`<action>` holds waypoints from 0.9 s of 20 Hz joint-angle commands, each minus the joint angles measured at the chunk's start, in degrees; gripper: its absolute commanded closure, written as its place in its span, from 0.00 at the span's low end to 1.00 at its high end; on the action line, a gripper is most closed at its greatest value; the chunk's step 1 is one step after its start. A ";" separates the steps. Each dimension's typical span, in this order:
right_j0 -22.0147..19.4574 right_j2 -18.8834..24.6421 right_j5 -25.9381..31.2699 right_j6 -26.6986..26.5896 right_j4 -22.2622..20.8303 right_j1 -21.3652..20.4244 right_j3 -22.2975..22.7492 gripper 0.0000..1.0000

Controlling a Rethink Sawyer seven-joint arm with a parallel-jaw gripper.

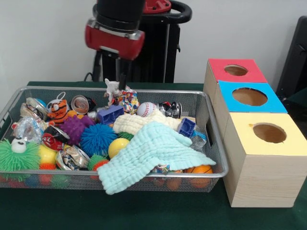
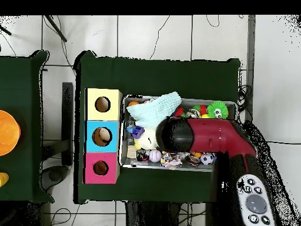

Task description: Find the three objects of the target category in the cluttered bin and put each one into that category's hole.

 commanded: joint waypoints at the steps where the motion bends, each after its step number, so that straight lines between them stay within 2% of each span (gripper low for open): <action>1: -13.02 9.50 -1.30 -19.21 -0.66 0.30 5.64 0.00; 5: -14.61 10.44 -0.83 -18.47 -3.35 1.83 3.26 0.00; 6: -14.85 10.46 -0.86 -18.12 -4.90 3.63 1.87 0.00; 9: -16.86 12.33 -2.50 -18.59 -6.28 4.70 2.62 0.00; 12: -18.16 13.22 -5.04 -16.75 -7.92 5.51 3.56 0.00; 14: -17.57 12.29 -6.69 -13.18 -9.33 6.17 3.51 0.00; 18: -13.30 8.45 -8.11 -6.15 -12.71 6.71 2.55 0.00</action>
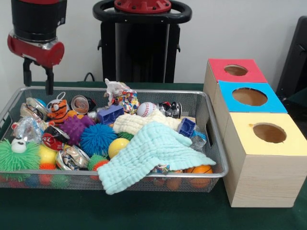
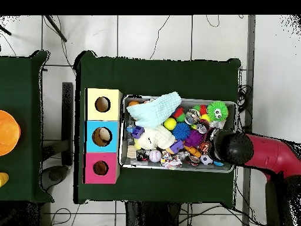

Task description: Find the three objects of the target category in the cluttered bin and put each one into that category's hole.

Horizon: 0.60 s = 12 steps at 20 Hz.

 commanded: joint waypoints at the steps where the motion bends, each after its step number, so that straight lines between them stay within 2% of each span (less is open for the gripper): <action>1: 5.58 1.89 -6.11 -3.21 -7.31 3.31 1.57 0.00; 6: 10.04 -1.37 -5.56 1.60 -8.36 2.73 0.67 0.00; 12: 10.53 -1.10 -4.22 0.86 -5.59 0.89 1.91 0.00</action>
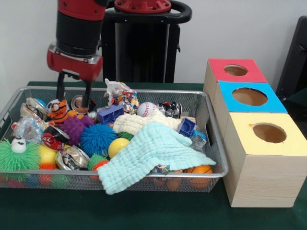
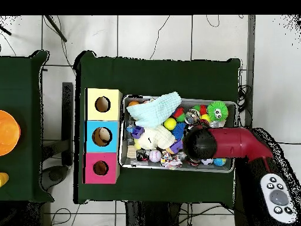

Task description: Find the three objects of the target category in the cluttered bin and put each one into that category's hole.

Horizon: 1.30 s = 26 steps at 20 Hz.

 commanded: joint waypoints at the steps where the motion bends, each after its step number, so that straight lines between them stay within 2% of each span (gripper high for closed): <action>1: 1.10 -0.07 -0.71 0.97 -0.11 -0.72 2.04 0.00; 5: -0.52 0.62 -2.01 0.37 0.96 -0.30 3.51 0.00; 10: -4.30 2.41 -5.75 -2.82 -0.47 0.33 5.83 0.00; 13: -5.08 2.74 -5.53 -3.43 -0.66 0.66 5.56 0.00; 19: -4.12 1.70 -5.10 -1.65 -1.35 1.51 4.61 0.00; 26: 1.42 -4.34 -8.35 6.36 -3.93 5.65 2.06 0.00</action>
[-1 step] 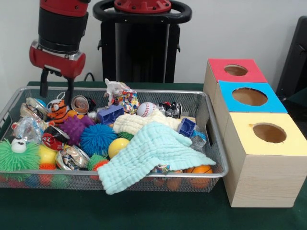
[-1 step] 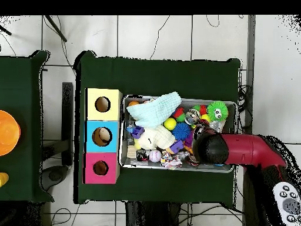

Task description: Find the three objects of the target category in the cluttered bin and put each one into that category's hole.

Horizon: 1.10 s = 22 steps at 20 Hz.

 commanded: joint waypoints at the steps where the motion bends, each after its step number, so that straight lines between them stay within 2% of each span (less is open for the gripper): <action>1: 5.35 -3.90 -6.16 7.68 -4.51 6.41 0.74 0.00; 5: 8.54 -7.56 -7.84 9.58 -4.26 8.76 -1.28 0.00; 9: 8.68 -8.40 -9.30 8.20 -2.30 9.40 -1.53 0.00; 15: 6.97 -8.46 -11.94 5.90 -1.78 11.87 -1.74 0.00; 22: 3.69 -6.46 -10.69 1.65 -0.99 10.45 -0.22 0.00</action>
